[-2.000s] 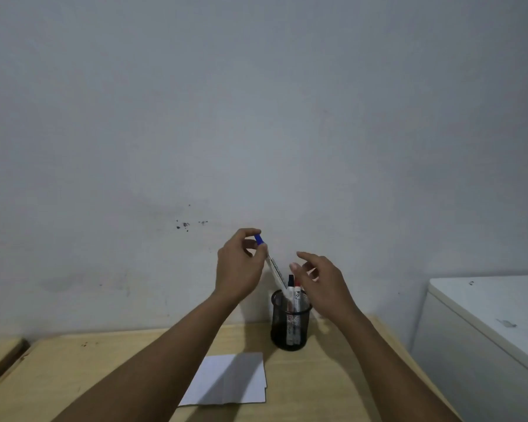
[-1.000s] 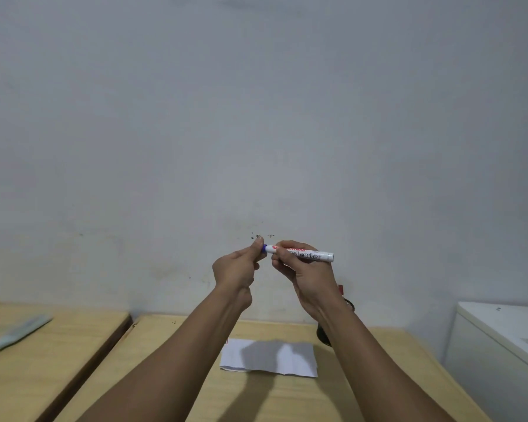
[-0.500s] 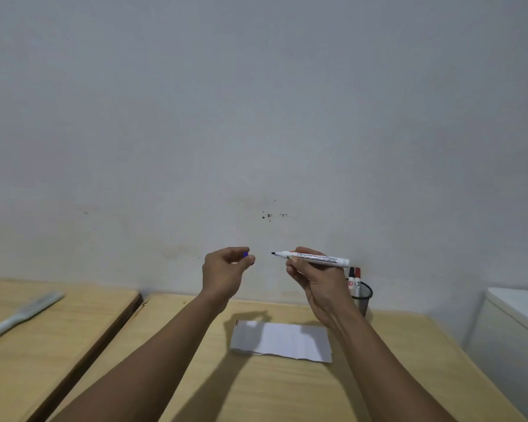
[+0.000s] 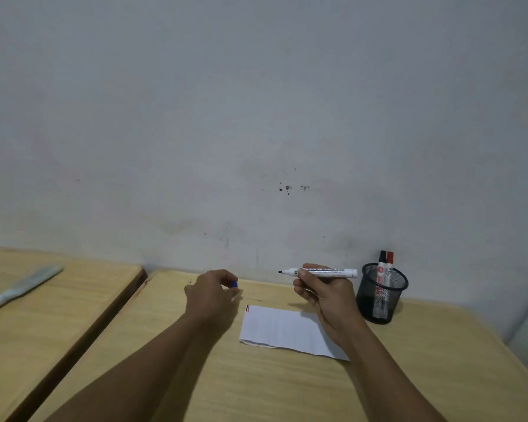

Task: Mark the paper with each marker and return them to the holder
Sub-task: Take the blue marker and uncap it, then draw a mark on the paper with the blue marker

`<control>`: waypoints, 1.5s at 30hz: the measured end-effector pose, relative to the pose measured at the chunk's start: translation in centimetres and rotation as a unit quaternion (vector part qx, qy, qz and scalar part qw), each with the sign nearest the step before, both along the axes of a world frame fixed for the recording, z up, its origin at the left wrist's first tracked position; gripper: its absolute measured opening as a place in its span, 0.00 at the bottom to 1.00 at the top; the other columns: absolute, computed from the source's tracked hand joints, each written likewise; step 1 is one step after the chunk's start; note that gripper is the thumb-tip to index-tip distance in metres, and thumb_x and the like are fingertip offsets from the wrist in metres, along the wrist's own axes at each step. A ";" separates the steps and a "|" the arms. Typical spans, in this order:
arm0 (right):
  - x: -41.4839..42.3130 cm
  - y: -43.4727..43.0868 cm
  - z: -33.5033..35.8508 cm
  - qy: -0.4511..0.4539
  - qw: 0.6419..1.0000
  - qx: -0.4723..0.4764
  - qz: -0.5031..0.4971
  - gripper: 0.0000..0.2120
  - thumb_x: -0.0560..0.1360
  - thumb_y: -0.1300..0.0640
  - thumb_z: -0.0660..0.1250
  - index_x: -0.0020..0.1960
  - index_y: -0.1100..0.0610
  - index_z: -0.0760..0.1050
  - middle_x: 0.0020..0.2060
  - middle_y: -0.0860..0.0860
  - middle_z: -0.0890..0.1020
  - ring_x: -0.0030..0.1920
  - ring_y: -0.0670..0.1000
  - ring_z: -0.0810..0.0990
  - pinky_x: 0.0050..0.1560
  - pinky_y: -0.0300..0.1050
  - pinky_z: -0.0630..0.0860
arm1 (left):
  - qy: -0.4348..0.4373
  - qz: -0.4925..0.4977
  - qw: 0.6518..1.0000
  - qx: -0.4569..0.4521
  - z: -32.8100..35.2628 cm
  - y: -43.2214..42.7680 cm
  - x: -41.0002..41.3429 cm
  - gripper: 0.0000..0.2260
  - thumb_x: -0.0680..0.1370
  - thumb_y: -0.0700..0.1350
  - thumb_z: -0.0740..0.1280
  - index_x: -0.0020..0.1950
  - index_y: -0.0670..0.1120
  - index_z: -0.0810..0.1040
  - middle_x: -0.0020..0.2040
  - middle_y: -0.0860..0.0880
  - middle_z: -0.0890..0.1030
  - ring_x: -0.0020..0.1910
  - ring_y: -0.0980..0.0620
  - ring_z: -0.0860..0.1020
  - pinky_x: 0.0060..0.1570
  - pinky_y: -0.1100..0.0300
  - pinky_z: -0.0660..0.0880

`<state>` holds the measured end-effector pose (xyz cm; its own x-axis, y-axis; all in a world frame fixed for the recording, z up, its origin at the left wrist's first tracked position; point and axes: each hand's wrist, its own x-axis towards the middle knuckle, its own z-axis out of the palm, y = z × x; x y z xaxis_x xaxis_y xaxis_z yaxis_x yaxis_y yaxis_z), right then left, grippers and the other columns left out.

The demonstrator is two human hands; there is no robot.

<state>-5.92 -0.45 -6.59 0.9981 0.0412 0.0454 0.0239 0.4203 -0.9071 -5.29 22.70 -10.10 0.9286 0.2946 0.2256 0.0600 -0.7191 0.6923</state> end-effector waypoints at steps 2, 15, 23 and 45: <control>0.5 0.3 -0.4 0.001 1.000 -0.012 0.002 0.11 0.75 0.67 0.72 0.56 0.71 0.79 0.42 0.62 0.83 0.39 0.54 0.83 0.44 0.43 0.84 | 0.006 0.006 1.000 0.004 -0.7 0.0 0.1 0.02 0.74 0.50 0.71 0.45 0.57 0.79 0.40 0.61 0.80 0.40 0.62 0.75 0.52 0.54 0.59; 1.0 3.3 -2.0 -0.074 0.978 -0.197 0.006 0.07 0.79 0.61 0.70 0.43 0.63 0.78 0.33 0.59 0.80 0.29 0.54 0.78 0.29 0.46 0.76 | -0.026 0.008 1.000 -0.005 -2.7 0.5 -2.3 0.20 0.72 0.54 0.72 0.59 0.55 0.69 0.56 0.57 0.75 0.52 0.55 0.74 0.54 0.53 0.62; 2.3 5.6 -4.6 -0.053 0.950 -0.303 0.059 0.06 0.76 0.59 0.72 0.46 0.62 0.82 0.32 0.57 0.81 0.31 0.52 0.78 0.34 0.47 0.76 | 0.010 -0.095 0.984 0.150 -3.4 0.8 -4.6 0.18 0.72 0.62 0.67 0.61 0.61 0.74 0.63 0.59 0.76 0.63 0.52 0.69 0.64 0.46 0.60; 3.4 6.1 -7.0 -0.073 0.916 -0.393 0.007 0.06 0.77 0.55 0.72 0.45 0.58 0.84 0.34 0.53 0.85 0.30 0.44 0.80 0.35 0.41 0.78 | 0.027 -0.146 0.972 0.182 -3.8 1.2 -3.9 0.14 0.77 0.61 0.64 0.60 0.63 0.80 0.66 0.58 0.74 0.65 0.50 0.64 0.65 0.30 0.57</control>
